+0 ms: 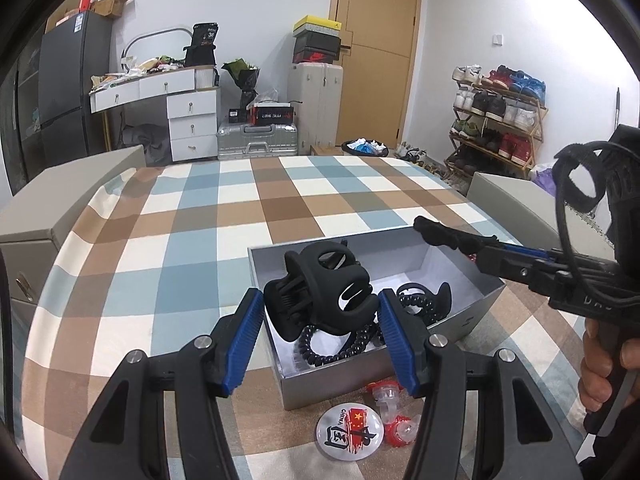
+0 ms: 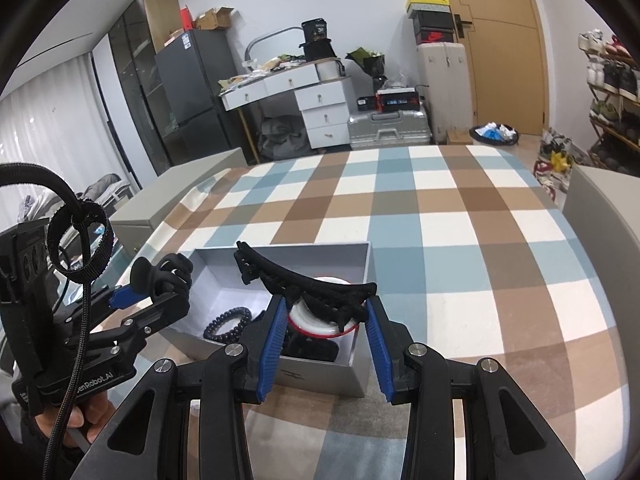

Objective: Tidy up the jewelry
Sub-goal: 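Open the left gripper to drop the claw clip in the box while the right gripper releases the headband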

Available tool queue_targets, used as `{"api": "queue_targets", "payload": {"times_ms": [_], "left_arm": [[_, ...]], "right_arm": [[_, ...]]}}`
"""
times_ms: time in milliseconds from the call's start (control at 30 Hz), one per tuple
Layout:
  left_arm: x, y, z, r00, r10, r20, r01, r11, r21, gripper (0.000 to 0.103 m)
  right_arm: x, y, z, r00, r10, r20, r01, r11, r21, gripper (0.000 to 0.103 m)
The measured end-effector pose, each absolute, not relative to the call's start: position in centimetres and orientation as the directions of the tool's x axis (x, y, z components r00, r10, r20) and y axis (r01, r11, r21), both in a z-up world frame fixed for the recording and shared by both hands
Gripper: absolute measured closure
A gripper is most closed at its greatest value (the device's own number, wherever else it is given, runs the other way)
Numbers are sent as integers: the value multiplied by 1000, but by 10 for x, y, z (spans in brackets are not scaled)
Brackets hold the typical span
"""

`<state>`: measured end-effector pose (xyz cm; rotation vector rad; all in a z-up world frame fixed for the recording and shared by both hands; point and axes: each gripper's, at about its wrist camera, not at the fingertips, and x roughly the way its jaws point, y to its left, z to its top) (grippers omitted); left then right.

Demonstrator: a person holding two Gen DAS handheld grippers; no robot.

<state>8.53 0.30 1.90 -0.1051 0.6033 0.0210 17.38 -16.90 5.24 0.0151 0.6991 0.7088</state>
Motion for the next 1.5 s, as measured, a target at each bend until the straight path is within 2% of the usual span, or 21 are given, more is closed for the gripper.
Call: {"api": "queue_targets", "payload": {"times_ms": [200,833,1167,1200,1267,1300,1433,1500], "left_arm": [[84,3,19,826,-5,-564,-56,994,-90,50],[84,0,19,826,1,-563,-54,996,-77,50],[83,-4,20,828,-34,-560,-21,996,-92,49],[83,-5,20,828,-31,-560,-21,996,-87,47],[80,-6,22,834,-11,-552,-34,997,-72,28],[79,-5,23,837,-11,-548,-35,997,-74,22],[74,-2,27,836,-18,-548,-40,995,-95,17],[70,-1,29,838,-12,-546,-48,994,-96,4]], "right_arm": [[170,-162,51,566,576,-590,-591,782,196,64],[170,-163,53,570,585,-577,-598,777,197,63],[170,-165,57,574,588,-569,-600,776,197,56],[170,-165,57,575,588,-569,-599,776,197,52],[171,-166,57,573,591,-569,-598,776,204,49],[171,-167,57,573,591,-568,-597,776,205,48],[167,-171,59,571,591,-570,-598,775,204,42],[164,-173,61,573,592,-567,-601,774,200,28]]}}
